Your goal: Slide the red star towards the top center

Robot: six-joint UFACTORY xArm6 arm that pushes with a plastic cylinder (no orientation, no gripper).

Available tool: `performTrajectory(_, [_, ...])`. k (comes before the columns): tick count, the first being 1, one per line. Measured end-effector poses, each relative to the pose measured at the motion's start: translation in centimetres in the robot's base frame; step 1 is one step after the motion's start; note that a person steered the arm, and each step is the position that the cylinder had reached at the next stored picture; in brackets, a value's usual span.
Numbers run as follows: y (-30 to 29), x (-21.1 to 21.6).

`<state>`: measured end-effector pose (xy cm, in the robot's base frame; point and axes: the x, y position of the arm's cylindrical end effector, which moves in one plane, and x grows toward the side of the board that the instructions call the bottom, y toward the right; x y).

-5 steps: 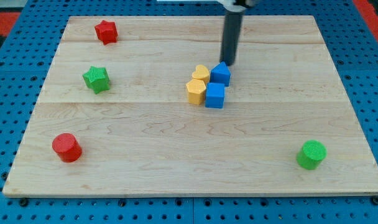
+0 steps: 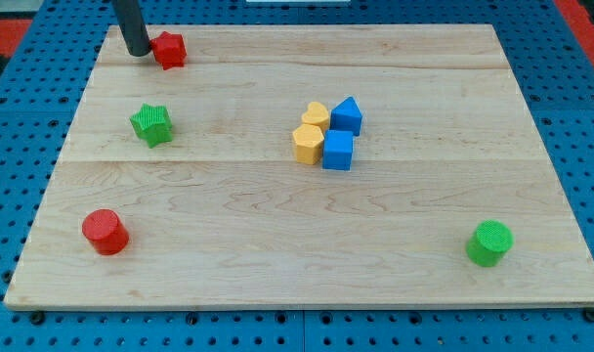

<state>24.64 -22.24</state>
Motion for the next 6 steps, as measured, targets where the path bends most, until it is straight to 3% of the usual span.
performTrajectory(1, [0.5, 0.0])
performTrajectory(6, [18.9, 0.0])
